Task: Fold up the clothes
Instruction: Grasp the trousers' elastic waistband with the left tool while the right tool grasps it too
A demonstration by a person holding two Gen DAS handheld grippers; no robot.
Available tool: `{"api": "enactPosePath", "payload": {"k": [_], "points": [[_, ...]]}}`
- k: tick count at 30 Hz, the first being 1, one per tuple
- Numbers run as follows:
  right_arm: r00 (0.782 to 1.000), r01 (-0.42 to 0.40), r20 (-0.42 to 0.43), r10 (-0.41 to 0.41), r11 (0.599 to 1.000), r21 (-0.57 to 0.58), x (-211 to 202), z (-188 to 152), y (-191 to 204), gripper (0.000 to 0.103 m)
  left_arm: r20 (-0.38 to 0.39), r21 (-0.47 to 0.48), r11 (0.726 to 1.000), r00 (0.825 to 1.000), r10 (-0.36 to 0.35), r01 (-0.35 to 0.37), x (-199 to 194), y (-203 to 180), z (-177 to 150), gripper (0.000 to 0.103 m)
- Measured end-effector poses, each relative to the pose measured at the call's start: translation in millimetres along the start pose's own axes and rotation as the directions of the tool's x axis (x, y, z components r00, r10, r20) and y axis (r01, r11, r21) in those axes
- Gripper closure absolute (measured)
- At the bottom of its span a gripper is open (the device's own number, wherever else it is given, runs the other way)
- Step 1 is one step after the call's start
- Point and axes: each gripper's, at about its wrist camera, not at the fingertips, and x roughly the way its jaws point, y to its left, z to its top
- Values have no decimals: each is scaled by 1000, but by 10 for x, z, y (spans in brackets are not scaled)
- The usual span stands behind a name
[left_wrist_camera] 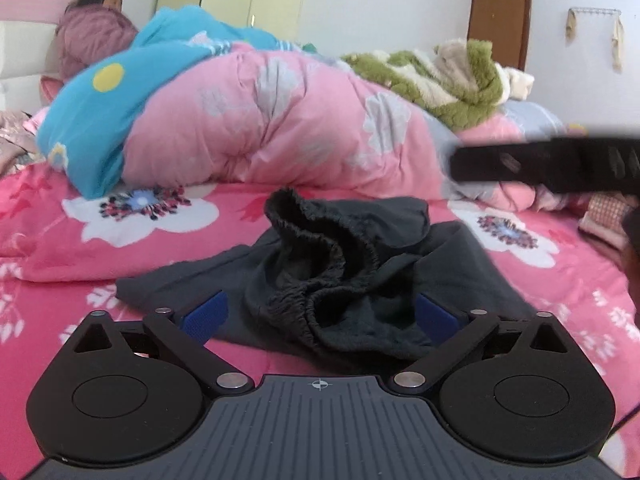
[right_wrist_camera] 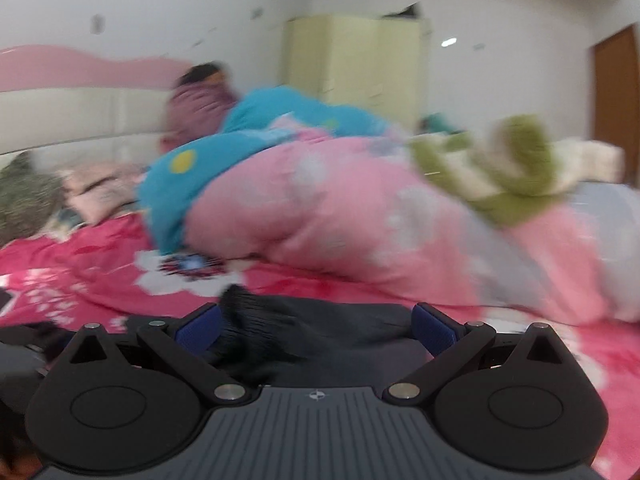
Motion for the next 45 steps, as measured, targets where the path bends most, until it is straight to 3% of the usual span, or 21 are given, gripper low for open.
{"api": "enactPosePath", "payload": {"k": [1,3,5,10,13,15,16,19,21,22,25,28,29,34,38,41,45], "points": [[1000,-26,-17,26,1000,-11,113,44,34,0,-6,-8,1000,1000,-8,8,41,27,-24,6],[996,-68,-61,66,997,-37,376,111,126,0,-18,-23,999,1000,-25,24,122,81,-72,21],[988,-92,-129,82,993,-71,666,162,210,0,-40,-51,997,997,-61,59,192,141,-116,29],[955,-141,-275,115,987,-79,1270,139,403,4,-88,-120,986,988,-126,115,279,223,-126,45],[916,-151,-381,124,988,-43,1598,77,474,14,-95,-123,985,986,-135,123,273,237,-129,56],[884,-143,-453,120,990,-18,1784,20,478,32,-96,-130,984,986,-139,126,264,250,-145,60],[873,-135,-473,117,991,-4,1830,-4,461,35,-92,-126,984,986,-139,127,258,250,-150,60],[882,-89,-461,99,995,43,1821,-10,391,60,-99,-120,984,984,-148,135,250,242,-138,60],[893,-69,-438,104,993,95,1762,37,309,87,-106,-123,983,983,-148,134,269,231,-133,55],[896,-62,-432,106,991,115,1730,64,278,90,-112,-125,983,983,-147,133,286,227,-134,54],[911,-36,-402,88,990,135,1644,169,250,93,-121,-125,983,981,-149,133,337,235,-130,55],[931,-18,-357,70,989,149,1512,297,224,94,-106,-164,973,977,-183,165,325,269,-115,78],[938,-17,-340,72,987,161,1460,355,212,94,-102,-183,967,975,-199,179,319,285,-109,92],[962,-21,-262,75,979,203,1233,649,210,94,-27,-242,940,967,-255,241,90,389,-5,95],[971,-74,-211,111,982,172,1158,919,411,94,53,-289,921,965,-256,260,-172,644,117,96],[970,-141,-178,166,979,148,1175,1124,671,94,108,-329,912,969,-222,245,-349,940,204,96],[958,-229,-152,244,967,111,1353,1344,1120,94,137,-398,902,983,-120,166,-471,1442,295,96]]}}
